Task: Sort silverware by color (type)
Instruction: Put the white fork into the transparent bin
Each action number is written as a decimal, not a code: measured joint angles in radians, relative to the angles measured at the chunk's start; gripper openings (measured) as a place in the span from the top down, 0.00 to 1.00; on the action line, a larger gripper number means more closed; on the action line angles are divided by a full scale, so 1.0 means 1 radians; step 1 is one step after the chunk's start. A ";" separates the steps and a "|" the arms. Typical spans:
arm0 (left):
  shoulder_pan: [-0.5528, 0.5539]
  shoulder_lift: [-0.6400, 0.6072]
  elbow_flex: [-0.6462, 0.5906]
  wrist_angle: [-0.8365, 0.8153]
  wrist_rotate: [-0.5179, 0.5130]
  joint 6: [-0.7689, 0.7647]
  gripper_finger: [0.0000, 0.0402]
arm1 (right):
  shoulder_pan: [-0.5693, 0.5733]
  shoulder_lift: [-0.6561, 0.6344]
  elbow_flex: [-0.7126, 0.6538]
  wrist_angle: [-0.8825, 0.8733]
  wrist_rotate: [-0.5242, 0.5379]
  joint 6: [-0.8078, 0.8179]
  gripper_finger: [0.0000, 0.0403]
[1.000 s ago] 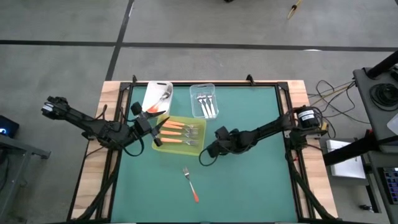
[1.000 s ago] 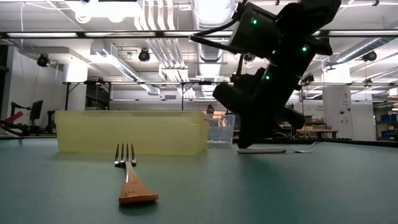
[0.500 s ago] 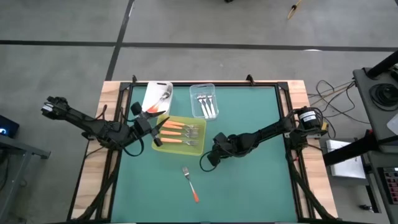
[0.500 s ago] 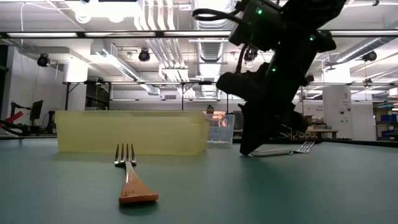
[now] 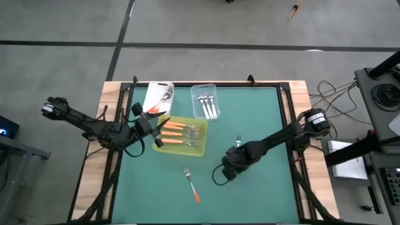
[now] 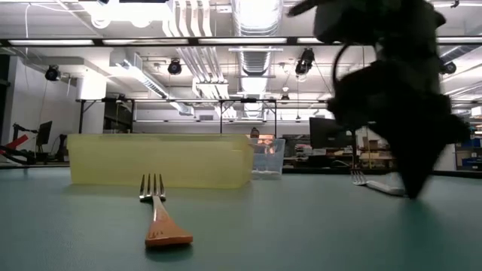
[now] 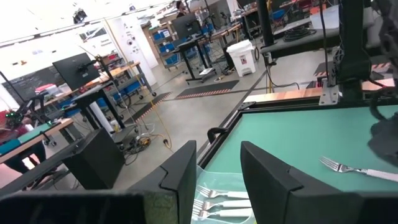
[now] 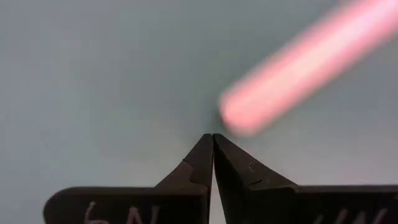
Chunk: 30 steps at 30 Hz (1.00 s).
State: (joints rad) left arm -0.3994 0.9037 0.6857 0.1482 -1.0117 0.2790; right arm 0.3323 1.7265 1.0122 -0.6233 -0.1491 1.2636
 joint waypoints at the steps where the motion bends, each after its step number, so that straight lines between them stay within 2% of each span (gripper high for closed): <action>1: 0.000 0.000 0.000 0.000 0.000 0.000 0.73 | 0.010 -0.004 0.000 -0.034 -0.028 0.022 0.98; 4: 0.000 0.000 0.000 0.000 0.000 0.000 0.73 | 0.035 -0.022 -0.002 -0.142 -0.066 0.067 0.98; 8: 0.000 0.000 0.000 0.000 0.000 0.000 0.73 | 0.044 -0.064 -0.014 -0.303 -0.061 0.144 0.98; 17: 0.000 0.009 0.000 -0.018 0.000 -0.004 0.73 | 0.002 -0.210 -0.009 -0.338 0.091 0.348 0.98; 20: 0.000 0.012 0.000 -0.025 0.000 -0.004 0.73 | -0.024 -0.232 -0.008 -0.335 0.171 0.340 0.97; 23: 0.000 0.011 0.000 -0.032 -0.001 -0.004 0.73 | -0.063 -0.232 -0.008 -0.332 0.187 0.317 0.94; 30: 0.000 0.011 0.000 -0.041 -0.001 -0.004 0.73 | -0.154 -0.228 -0.008 -0.265 0.203 0.218 0.77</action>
State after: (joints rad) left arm -0.3992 0.9146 0.6857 0.1070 -1.0126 0.2751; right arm 0.1785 1.4985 1.0042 -0.8883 0.0540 1.4814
